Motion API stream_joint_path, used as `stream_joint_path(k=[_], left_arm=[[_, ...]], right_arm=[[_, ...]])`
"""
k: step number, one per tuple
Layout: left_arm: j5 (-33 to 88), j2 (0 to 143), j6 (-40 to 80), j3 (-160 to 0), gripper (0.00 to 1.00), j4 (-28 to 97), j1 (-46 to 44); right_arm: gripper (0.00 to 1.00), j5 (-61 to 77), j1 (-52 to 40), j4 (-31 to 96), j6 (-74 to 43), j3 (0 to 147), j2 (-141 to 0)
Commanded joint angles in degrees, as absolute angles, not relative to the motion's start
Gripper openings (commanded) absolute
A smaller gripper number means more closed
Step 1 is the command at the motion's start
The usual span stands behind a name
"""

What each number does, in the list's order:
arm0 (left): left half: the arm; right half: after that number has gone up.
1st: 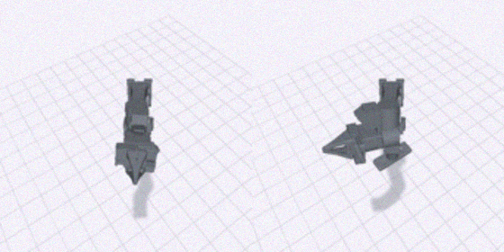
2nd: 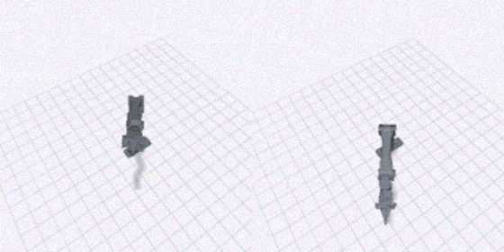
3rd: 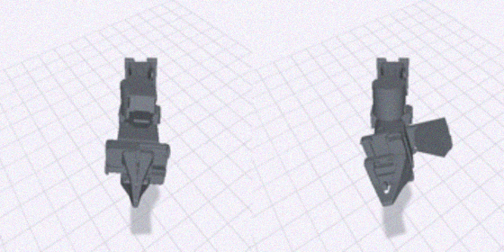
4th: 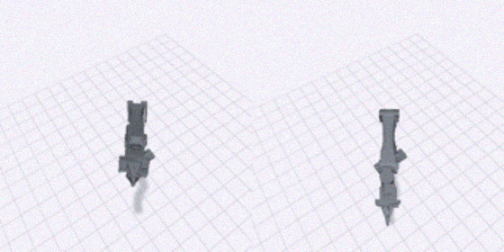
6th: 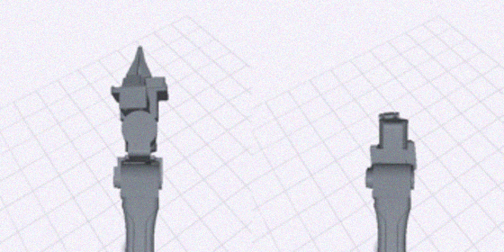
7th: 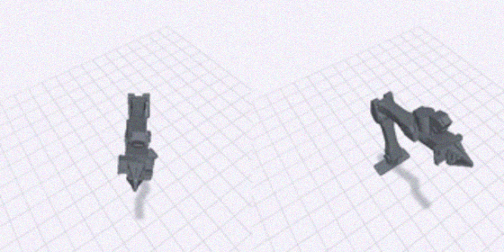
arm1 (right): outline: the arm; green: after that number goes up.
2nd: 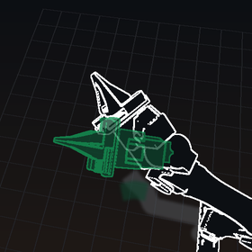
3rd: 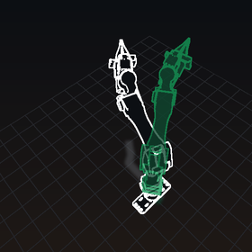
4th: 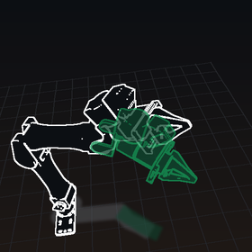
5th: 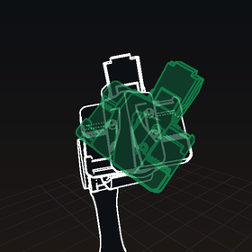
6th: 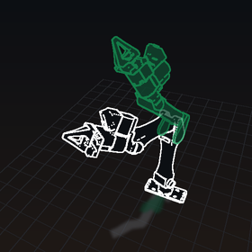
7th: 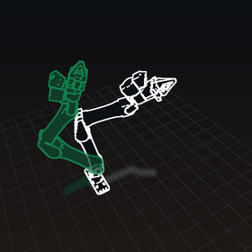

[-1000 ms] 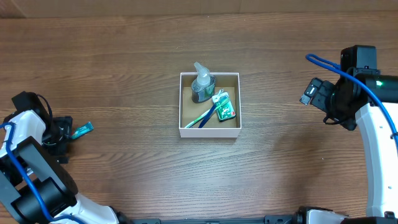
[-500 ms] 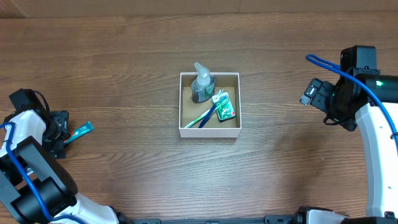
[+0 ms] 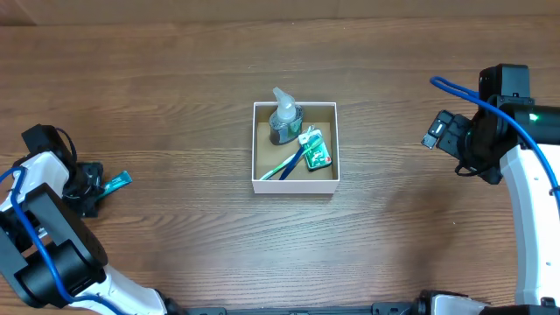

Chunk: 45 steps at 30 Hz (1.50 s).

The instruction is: Pack container

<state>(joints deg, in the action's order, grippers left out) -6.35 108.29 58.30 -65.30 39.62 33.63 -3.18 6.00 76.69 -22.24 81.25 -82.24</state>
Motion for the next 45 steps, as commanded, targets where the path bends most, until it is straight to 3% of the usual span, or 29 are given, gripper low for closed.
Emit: stream_joint_path(k=[1, 6, 17, 25, 33, 40, 45], left_arm=[[-1.39, 111.5, 58.7, -64.6, 0.57, 39.33, 33.32], [-0.95, 111.5, 58.7, -64.6, 0.35, 39.4, 33.34], [2.39, 111.46, 57.21, -64.9, 0.04, 39.88, 33.34], [2.74, 109.21, 50.7, -72.14, 0.04, 47.7, 33.1], [1.08, 96.75, 40.47, -82.43, 0.04, 55.59, 25.61], [1.04, 83.11, 25.28, -83.74, 0.04, 55.24, 7.84], [-1.89, 79.68, 7.64, -83.74, 0.04, 55.64, -9.28]], right_arm=[[1.0, -3.31, 6.17, 76.82, -22.02, 81.32, -82.21], [1.0, -3.31, 6.17, 76.82, -22.02, 81.32, -82.21], [1.0, -3.31, 6.17, 76.82, -22.0, 81.32, -82.21], [1.0, -3.29, 6.2, 76.79, -21.12, 81.32, -82.21], [1.0, -3.27, 6.17, 76.69, -21.15, 81.32, -82.21], [1.0, -3.27, 6.17, 76.66, -21.15, 81.32, -82.21], [1.0, -3.25, 6.17, 76.64, -21.17, 81.32, -82.21]])
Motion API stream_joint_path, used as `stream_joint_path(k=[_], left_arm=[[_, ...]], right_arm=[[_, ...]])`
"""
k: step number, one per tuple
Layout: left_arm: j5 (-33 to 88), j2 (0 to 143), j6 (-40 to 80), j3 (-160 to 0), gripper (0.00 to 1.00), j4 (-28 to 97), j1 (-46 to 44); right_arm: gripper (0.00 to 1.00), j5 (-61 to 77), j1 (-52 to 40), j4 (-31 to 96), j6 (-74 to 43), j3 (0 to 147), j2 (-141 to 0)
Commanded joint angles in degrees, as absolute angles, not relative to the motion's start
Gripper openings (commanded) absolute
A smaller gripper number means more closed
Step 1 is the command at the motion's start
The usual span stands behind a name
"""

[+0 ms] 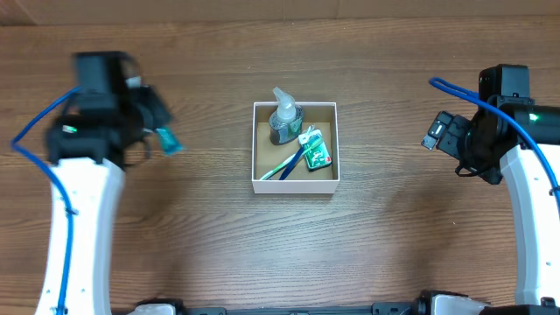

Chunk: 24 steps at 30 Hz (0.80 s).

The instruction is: Pack container

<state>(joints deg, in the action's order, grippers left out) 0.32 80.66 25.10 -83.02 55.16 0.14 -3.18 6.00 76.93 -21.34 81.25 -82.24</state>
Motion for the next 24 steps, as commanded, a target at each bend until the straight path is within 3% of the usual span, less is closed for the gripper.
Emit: stream_joint_path(k=[1, 12, 24], left_arm=[[-1.8, 79.75, 4.56, -83.7, 0.04, 55.7, -11.46], [-1.48, 90.26, -18.5, -83.5, 0.04, 48.8, -33.61], [-3.75, 104.44, -20.58, -83.5, 0.04, 42.22, -37.93]], right_arm=[[1.0, -3.22, 6.17, 76.64, -21.17, 81.32, -82.21], [1.0, -2.39, 6.17, 76.62, -21.15, 81.32, -82.21], [1.0, -2.37, 6.17, 76.69, -21.15, 81.32, -82.21]])
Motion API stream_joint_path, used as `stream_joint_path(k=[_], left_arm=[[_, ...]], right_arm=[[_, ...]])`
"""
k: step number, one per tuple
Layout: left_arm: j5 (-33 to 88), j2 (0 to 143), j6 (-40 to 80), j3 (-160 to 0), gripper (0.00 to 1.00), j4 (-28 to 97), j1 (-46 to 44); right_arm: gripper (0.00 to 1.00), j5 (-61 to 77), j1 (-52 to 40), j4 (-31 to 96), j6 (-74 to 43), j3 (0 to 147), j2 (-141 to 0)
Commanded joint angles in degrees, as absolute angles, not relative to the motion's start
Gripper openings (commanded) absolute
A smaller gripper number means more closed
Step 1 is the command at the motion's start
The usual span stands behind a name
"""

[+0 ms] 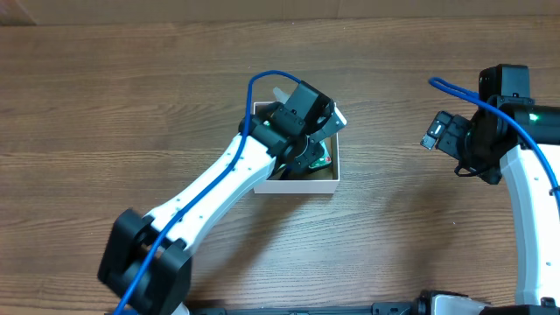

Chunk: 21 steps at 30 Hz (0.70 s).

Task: Pack container
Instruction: 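Carry the toothpaste tube into the box and release it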

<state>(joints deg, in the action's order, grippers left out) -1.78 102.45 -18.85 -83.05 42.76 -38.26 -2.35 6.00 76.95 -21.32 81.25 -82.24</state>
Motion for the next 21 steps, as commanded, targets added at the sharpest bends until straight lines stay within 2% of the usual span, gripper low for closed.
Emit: stream_joint_path(k=[1, 2, 3, 5, 6, 9, 15, 21], left_arm=[[-3.81, 104.68, -20.58, -83.5, 0.04, 42.26, -37.89], [-3.86, 104.73, -20.58, -83.5, 0.05, 42.26, -37.89], [-4.14, 104.68, -20.58, -83.53, 0.17, 42.15, -37.89], [-5.61, 104.31, -20.6, -83.55, 0.64, 42.06, -37.91], [-6.66, 104.12, -20.6, -83.64, 0.75, 42.22, -37.91], [-9.91, 102.98, -18.0, -85.45, 0.88, 44.56, -37.91], [-11.49, 93.95, -4.6, -88.53, 1.0, 47.0, -36.86], [-12.64, 84.82, 6.66, -88.51, 1.0, 47.79, -30.15]], right_arm=[[1.0, -2.37, 6.17, 76.69, -21.15, 81.32, -82.21], [1.0, -2.37, 6.17, 76.69, -21.15, 81.32, -82.21], [1.0, -2.37, 6.17, 76.69, -21.15, 81.32, -82.21], [1.0, -2.37, 6.17, 76.66, -21.15, 81.32, -82.21], [1.0, -2.37, 6.17, 76.66, -21.12, 81.32, -82.21], [1.0, -2.39, 6.17, 76.69, -20.82, 81.32, -82.21], [1.0, -2.39, 6.07, 74.91, -19.44, 81.34, -82.21], [1.0, -1.76, 4.01, 67.48, -17.21, 81.47, -82.19]])
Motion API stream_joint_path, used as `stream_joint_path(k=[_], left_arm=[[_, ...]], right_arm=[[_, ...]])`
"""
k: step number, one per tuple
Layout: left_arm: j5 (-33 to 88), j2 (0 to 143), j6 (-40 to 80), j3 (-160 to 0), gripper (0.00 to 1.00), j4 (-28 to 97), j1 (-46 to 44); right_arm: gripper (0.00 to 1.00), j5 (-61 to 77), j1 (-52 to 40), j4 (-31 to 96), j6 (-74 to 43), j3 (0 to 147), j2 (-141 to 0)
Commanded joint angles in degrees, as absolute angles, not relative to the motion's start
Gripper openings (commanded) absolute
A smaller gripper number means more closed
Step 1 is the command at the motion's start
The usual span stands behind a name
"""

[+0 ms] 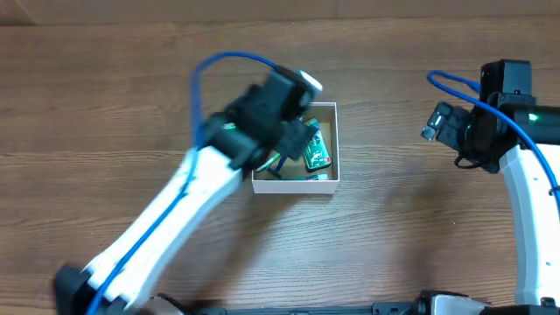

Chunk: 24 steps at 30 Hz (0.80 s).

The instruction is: Pack container

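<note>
The white open box [325, 185] sits at the table's middle. A green packet [317, 154] lies inside at the right, and the end of a blue-green toothbrush [276, 170] shows beside it. My left arm reaches in from the lower left, blurred, and covers the box's left half. The left gripper [297, 145] hangs over the box interior; its fingers are too smeared to read. The pump bottle is hidden under the arm. My right gripper [432, 124] hovers far to the right of the box, nothing visible in it.
Brown wooden tabletop [402, 236] all round the box. The right arm's white link [528, 219] runs down the right edge, with a blue cable looping above it.
My left arm has drawn back a little to the left over the box, so the green packet shows again. The right gripper has shifted slightly upward.
My left gripper was at the far left edge shut on a small teal item. Then it held that item in mid-air left of the box. Then it was down over the box's contents, and now it is still above the box, blurred. The right arm stayed out at the right.
</note>
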<state>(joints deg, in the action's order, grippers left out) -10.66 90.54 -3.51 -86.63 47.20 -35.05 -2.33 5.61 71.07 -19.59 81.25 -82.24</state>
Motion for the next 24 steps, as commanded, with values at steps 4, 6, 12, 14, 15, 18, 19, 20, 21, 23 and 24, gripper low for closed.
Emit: stream_joint_path(k=[4, 6, 12, 14, 15, 18, 19, 20, 21, 23, 24], left_arm=[[-11.94, 81.69, 15.51, -88.51, 1.0, 48.18, -18.79], [-11.94, 81.82, 18.57, -88.51, 1.0, 49.04, -14.31], [-12.27, 82.78, 19.88, -88.47, 1.0, 49.32, -6.83], [-10.87, 82.65, 18.2, -88.47, 1.0, 50.37, -5.28], [-9.87, 82.59, 17.47, -88.47, 1.0, 50.83, -4.71], [-6.74, 81.82, 16.69, -88.44, 1.0, 52.03, -3.79], [-6.5, 81.32, 16.64, -88.42, 1.0, 52.31, -3.79], [-6.02, 80.27, 16.08, -88.2, 1.0, 52.49, -3.79], [-5.5, 79.2, 15.29, -87.96, 1.0, 52.53, -3.84], [-3.86, 75.66, 13.32, -86.7, 1.0, 52.45, -3.88], [-3.27, 73.84, 12.47, -85.95, 1.0, 52.42, -3.88]], right_arm=[[1.0, -1.78, 0.47, 54.28, -14.87, 81.47, -82.21], [1.0, -1.76, -0.43, 49.43, -14.92, 81.47, -82.21], [1.0, -1.78, -0.71, 41.91, -14.92, 81.47, -82.21], [1.0, -1.8, -0.69, 42.37, -14.92, 81.47, -82.21], [1.0, -1.8, -0.67, 43.33, -14.94, 81.47, -82.17], [1.0, -1.83, -0.58, 48.42, -15.2, 81.47, -81.14], [1.0, -1.85, -0.58, 49.71, -15.2, 81.47, -80.64], [1.0, -2.2, -0.58, 51.13, -15.25, 81.47, -79.77], [1.0, -3.18, -0.58, 52.38, -16.16, 81.45, -78.65], [1.0, -4.45, -0.58, 53.91, -17.5, 81.43, -76.27], [1.0, -4.43, -0.58, 54.5, -17.85, 81.41, -74.94]])
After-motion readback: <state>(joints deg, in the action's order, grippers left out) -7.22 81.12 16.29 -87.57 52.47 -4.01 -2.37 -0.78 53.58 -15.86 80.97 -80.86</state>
